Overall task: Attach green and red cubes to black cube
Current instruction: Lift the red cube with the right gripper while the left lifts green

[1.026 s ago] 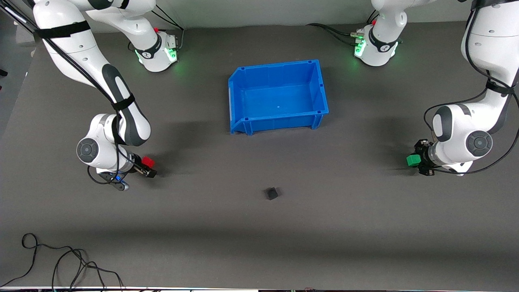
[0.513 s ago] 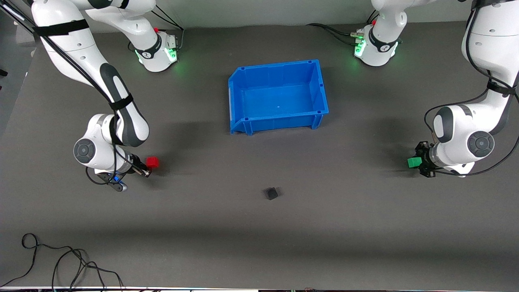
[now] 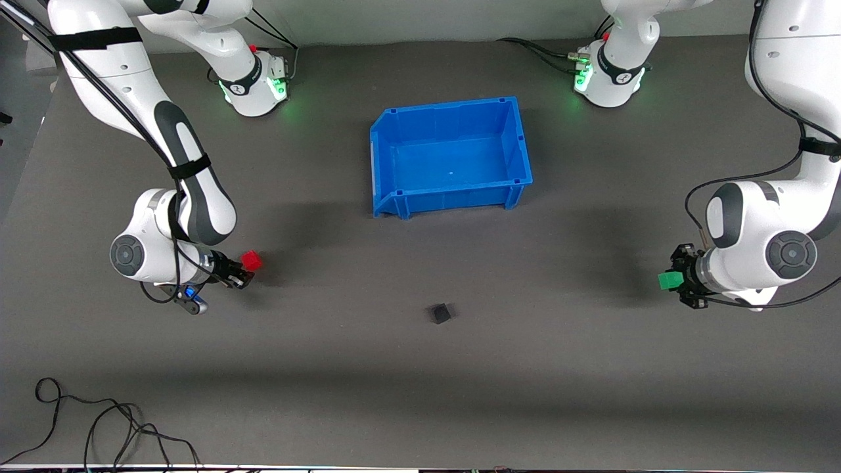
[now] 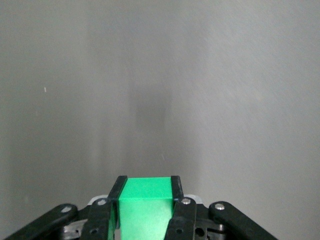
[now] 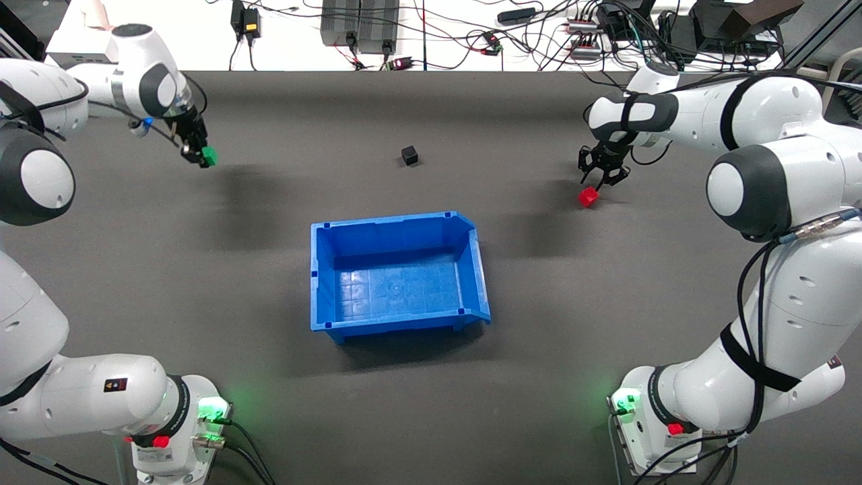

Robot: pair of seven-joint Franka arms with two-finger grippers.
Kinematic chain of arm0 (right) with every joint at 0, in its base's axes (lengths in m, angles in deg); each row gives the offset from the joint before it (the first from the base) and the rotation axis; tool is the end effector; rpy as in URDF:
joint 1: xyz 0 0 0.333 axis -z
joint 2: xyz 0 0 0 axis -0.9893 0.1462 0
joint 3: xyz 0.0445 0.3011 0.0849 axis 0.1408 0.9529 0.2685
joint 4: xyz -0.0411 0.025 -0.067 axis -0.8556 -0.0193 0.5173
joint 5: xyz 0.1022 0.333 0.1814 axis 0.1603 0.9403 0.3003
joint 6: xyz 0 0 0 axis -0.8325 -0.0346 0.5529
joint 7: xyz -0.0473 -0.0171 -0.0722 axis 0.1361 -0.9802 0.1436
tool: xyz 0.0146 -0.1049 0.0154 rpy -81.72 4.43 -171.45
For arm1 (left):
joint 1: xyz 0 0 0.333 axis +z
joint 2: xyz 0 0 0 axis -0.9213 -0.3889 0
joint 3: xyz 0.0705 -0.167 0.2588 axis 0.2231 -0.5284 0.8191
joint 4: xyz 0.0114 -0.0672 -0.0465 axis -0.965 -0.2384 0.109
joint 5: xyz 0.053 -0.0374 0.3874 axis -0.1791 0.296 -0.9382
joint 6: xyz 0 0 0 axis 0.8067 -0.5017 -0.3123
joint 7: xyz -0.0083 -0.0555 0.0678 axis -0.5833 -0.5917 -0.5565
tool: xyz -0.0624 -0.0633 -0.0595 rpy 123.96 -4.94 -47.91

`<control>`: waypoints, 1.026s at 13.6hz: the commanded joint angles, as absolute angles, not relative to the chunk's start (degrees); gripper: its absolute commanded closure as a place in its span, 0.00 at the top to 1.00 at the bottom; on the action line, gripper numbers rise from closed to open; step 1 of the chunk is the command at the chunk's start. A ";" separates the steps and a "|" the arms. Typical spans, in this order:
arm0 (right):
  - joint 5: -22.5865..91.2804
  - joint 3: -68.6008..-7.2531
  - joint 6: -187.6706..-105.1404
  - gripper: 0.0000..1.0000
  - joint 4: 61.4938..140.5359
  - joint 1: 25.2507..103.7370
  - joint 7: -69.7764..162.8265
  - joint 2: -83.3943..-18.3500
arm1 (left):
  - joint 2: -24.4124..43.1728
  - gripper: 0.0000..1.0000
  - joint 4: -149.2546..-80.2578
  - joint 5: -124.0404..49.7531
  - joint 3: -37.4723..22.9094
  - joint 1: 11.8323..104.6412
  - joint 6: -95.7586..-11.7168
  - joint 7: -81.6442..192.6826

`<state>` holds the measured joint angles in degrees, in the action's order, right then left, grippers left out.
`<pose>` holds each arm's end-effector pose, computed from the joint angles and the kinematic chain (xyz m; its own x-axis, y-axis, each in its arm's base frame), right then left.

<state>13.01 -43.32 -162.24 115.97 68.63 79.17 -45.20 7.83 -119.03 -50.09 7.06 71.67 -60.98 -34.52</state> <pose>0.5889 0.0291 0.1943 0.7895 -0.5781 -0.2062 -0.5866 -0.8096 0.0238 0.6364 0.0129 0.2707 -0.0864 0.9957 0.0344 0.9893 0.0898 -0.1148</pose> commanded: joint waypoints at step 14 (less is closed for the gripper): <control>12.09 -43.82 -160.25 0.62 117.48 68.32 84.95 -44.36 | 8.19 0.00 -111.29 -38.84 7.62 61.92 -57.60 -36.20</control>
<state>12.37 -43.51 -160.48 116.79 68.68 83.26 -43.99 7.85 -112.18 -39.57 6.99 62.38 -59.01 -35.52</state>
